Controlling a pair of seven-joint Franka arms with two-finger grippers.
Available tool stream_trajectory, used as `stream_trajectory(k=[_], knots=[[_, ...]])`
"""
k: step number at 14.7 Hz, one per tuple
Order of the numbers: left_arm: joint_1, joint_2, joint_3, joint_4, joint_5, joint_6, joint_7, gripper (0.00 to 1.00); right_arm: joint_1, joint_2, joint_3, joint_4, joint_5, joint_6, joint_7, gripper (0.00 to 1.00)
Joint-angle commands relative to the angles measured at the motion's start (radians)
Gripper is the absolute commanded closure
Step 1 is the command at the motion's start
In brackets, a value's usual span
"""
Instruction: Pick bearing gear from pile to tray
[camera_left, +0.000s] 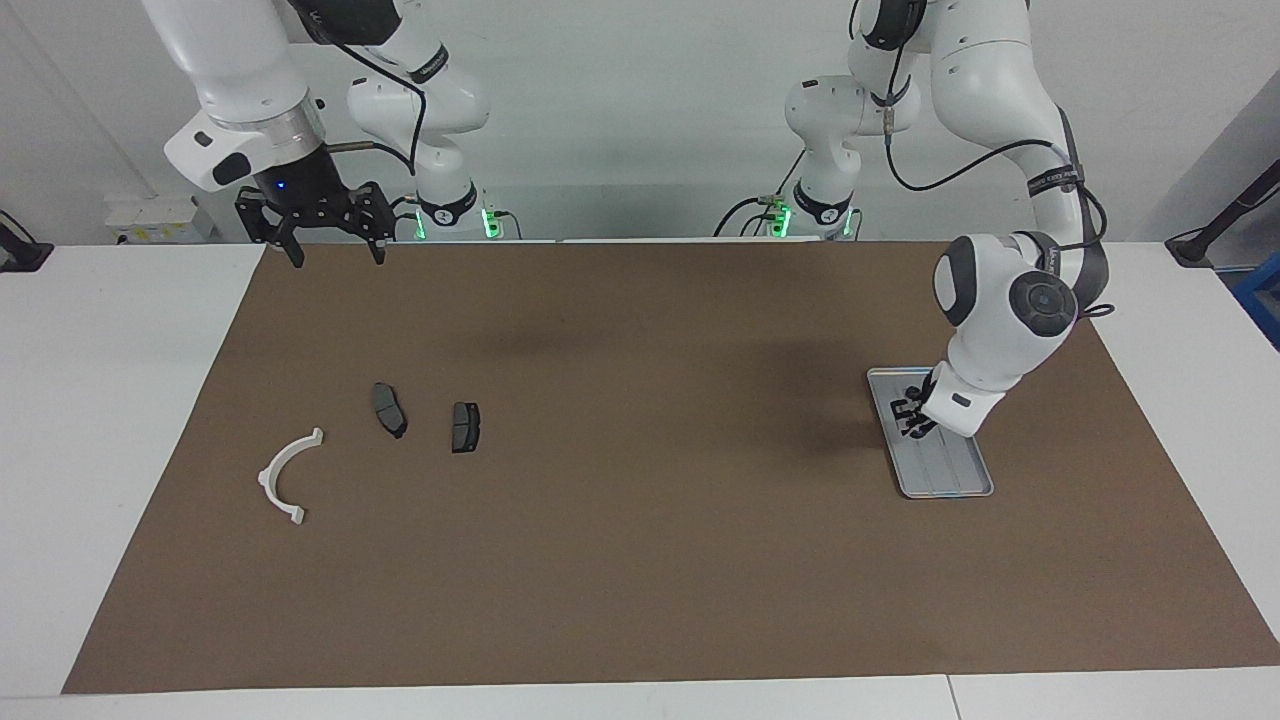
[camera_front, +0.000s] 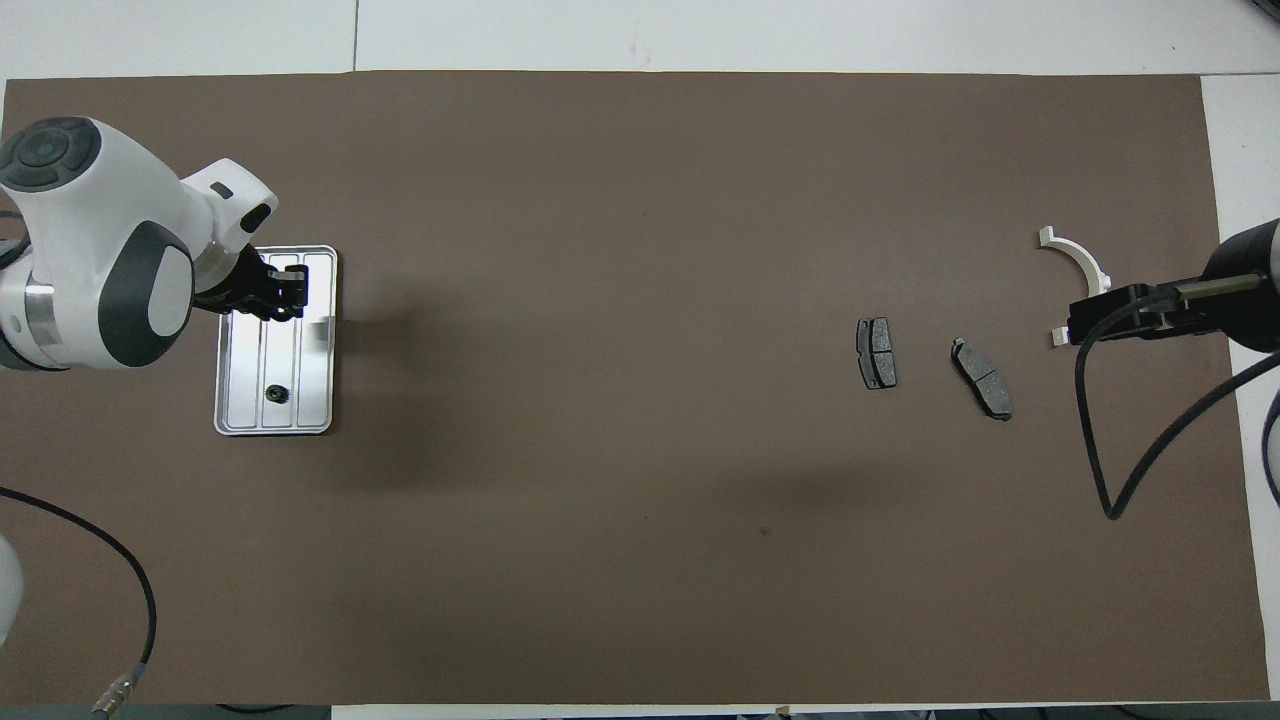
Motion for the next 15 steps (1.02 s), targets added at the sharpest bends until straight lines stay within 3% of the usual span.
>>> stream_trajectory(k=[1, 9, 10, 11, 12, 13, 15], knots=[[0.029, -0.041, -0.009, -0.081, -0.001, 0.08, 0.041, 1.0, 0.002, 0.008, 0.003, 0.011, -0.013, 0.009, 0.009, 0.0], [0.045, -0.042, -0.01, -0.155, -0.001, 0.18, 0.041, 0.99, -0.009, 0.008, 0.002, 0.011, -0.002, 0.018, 0.012, 0.0], [0.045, -0.045, -0.01, -0.156, -0.001, 0.18, 0.043, 0.86, -0.009, 0.008, 0.0, 0.009, -0.002, 0.016, 0.012, 0.0], [0.047, -0.045, -0.01, -0.155, -0.001, 0.175, 0.043, 0.59, -0.01, 0.008, 0.0, 0.009, -0.002, 0.016, 0.012, 0.0], [0.045, -0.045, -0.01, -0.149, -0.001, 0.165, 0.043, 0.05, -0.01, 0.008, -0.001, 0.009, -0.002, 0.018, 0.012, 0.0], [0.045, -0.055, -0.012, -0.144, -0.004, 0.152, 0.041, 0.0, -0.009, 0.008, -0.001, 0.011, -0.002, 0.018, 0.012, 0.0], [0.044, -0.105, -0.01, -0.12, -0.045, 0.079, 0.035, 0.0, -0.007, 0.007, -0.001, 0.011, 0.0, 0.018, 0.014, 0.0]])
